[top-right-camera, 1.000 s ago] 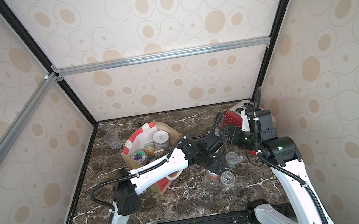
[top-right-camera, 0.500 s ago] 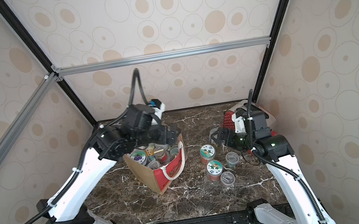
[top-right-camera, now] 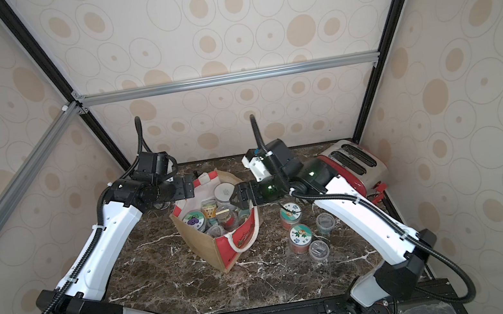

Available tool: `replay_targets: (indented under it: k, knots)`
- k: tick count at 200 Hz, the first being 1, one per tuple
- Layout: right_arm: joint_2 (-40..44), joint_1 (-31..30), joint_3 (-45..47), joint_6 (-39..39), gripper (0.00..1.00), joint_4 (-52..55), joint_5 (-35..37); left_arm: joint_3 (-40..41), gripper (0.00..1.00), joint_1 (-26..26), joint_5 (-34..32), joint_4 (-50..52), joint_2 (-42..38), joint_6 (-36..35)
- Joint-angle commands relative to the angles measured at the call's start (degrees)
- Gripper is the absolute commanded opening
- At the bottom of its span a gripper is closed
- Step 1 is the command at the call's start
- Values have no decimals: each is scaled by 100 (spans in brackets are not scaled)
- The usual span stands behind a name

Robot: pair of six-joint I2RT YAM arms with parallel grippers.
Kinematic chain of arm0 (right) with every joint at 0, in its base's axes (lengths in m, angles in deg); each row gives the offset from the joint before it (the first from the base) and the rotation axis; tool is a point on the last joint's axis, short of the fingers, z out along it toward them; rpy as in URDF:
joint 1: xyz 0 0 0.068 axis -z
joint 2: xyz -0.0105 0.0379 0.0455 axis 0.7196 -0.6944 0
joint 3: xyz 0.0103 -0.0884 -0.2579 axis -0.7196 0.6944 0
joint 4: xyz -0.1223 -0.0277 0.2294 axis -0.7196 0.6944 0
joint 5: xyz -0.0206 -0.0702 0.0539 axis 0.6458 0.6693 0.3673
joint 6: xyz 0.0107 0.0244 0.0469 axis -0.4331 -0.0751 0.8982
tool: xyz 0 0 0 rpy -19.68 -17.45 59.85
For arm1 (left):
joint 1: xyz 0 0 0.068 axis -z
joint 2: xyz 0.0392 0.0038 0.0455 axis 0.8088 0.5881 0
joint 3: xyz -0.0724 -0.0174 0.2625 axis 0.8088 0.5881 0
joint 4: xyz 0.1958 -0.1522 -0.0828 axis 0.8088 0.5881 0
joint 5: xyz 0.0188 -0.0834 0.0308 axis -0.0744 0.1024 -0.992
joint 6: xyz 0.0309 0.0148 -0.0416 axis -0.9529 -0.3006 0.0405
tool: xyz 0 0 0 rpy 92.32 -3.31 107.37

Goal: Take out the seed jars from the canvas bag
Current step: Pick up the seed jar from the canvas bag.

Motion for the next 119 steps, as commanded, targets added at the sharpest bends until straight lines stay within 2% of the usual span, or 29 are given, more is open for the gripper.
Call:
replay_targets:
  k: [1, 28, 69, 99, 119]
  knots:
    - [-701, -273, -541, -263, 100, 548, 620, 251, 98, -157, 220, -408, -342, -94]
    - [-1598, -428, -1215, -246, 100, 706, 841, 720, 98, -406, 460, -756, -727, -7]
    - [-2817, -466, -2303, 64, 100, 1211, 1673, 1117, 98, -574, 623, -1149, -908, -12]
    - [-3407, -483, -2779, 321, 100, 1490, 2236, 1186, 98, -579, 910, -1235, -805, -57]
    - [-3624, -482, -2832, 413, 100, 1327, 2302, 1283, 98, -578, 1001, -1293, -823, -84]
